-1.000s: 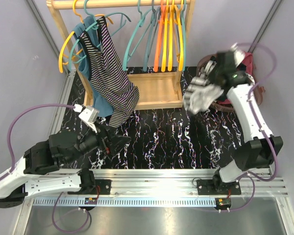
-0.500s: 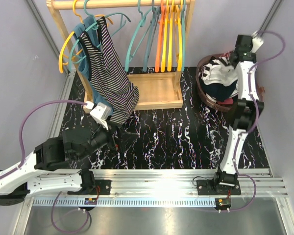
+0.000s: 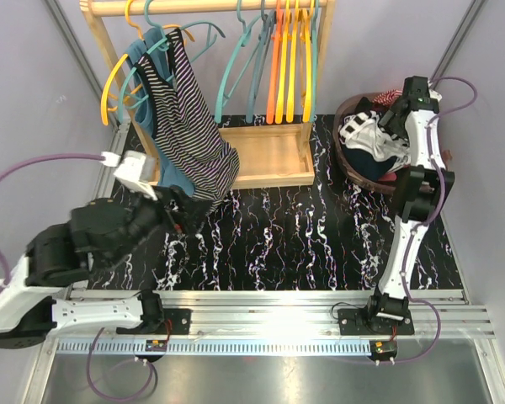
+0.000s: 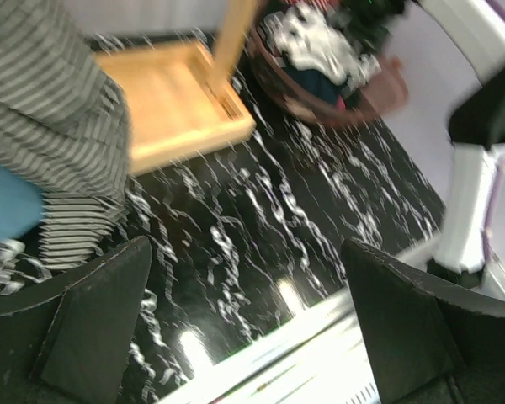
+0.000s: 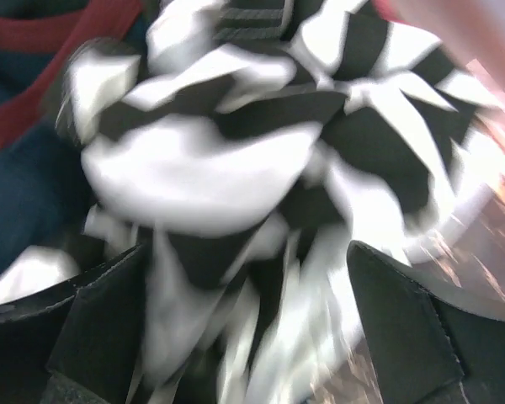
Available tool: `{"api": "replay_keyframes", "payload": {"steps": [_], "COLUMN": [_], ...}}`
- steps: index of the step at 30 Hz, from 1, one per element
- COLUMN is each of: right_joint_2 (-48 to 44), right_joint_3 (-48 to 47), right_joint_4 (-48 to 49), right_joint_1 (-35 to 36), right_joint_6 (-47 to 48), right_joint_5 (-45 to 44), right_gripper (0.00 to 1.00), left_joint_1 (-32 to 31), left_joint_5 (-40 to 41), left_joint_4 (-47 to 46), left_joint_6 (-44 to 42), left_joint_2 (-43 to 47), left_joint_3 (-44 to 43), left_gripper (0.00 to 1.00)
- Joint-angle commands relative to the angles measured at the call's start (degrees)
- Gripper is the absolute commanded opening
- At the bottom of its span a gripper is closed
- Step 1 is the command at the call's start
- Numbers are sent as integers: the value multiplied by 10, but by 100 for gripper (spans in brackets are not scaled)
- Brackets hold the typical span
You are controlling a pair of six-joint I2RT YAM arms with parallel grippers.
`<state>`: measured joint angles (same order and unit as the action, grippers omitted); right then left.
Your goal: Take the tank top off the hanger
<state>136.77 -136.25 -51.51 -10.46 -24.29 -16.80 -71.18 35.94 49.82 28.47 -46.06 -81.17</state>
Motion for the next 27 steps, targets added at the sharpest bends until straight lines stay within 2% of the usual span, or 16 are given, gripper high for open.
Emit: {"api": "replay_keyframes", "payload": {"steps": [1, 5, 8, 9, 10, 12, 13, 14, 15, 16, 19, 23, 27], "right_joint_2": [-151, -263, -343, -380, -404, -488, -516, -545, -593, -613, -672, -730, -754], "right_joint_3": [-6, 26, 69, 87, 139, 208, 277, 314, 345, 387, 425, 442, 421], "right_joint_4": [-66, -98, -112, -106, -94, -27, 3, 80, 110, 128, 119, 70, 20], "right_joint_1": [0, -1, -1, -1, -1, -1, -1, 0, 2, 12, 46, 87, 122], "right_joint_6": [-20, -25, 5, 16, 22, 8, -8, -45, -64, -74, -55, -30, -12], "right_joint_5": [-3, 27, 159, 277, 341, 502, 548, 593, 666, 684, 694, 707, 713], "right_gripper": [100, 100, 100, 100, 100, 100, 100, 100, 100, 100, 100, 100, 100], "left_joint_1": [2, 7, 37, 53, 74, 172, 205, 258, 278, 296, 384, 458, 485], "left_joint_5": [122, 178, 171, 158, 110, 36, 2, -47, -66, -82, -164, -237, -250], "left_joint_4": [48, 73, 81, 92, 99, 125, 134, 141, 142, 139, 132, 143, 142], "left_joint_6": [-46, -117, -158, -165, -171, -180, -181, -184, -188, -192, -208, -233, -243], "left_joint_2": [-9, -47, -84, -108, -120, -160, -174, -186, -206, -215, -253, -312, -355], "left_joint_3": [-85, -186, -247, -266, -296, -325, -353, -363, -370, -381, -414, -472, -508], "left_gripper": [99, 99, 99, 99, 99, 99, 99, 99, 99, 99, 99, 99, 99]}}
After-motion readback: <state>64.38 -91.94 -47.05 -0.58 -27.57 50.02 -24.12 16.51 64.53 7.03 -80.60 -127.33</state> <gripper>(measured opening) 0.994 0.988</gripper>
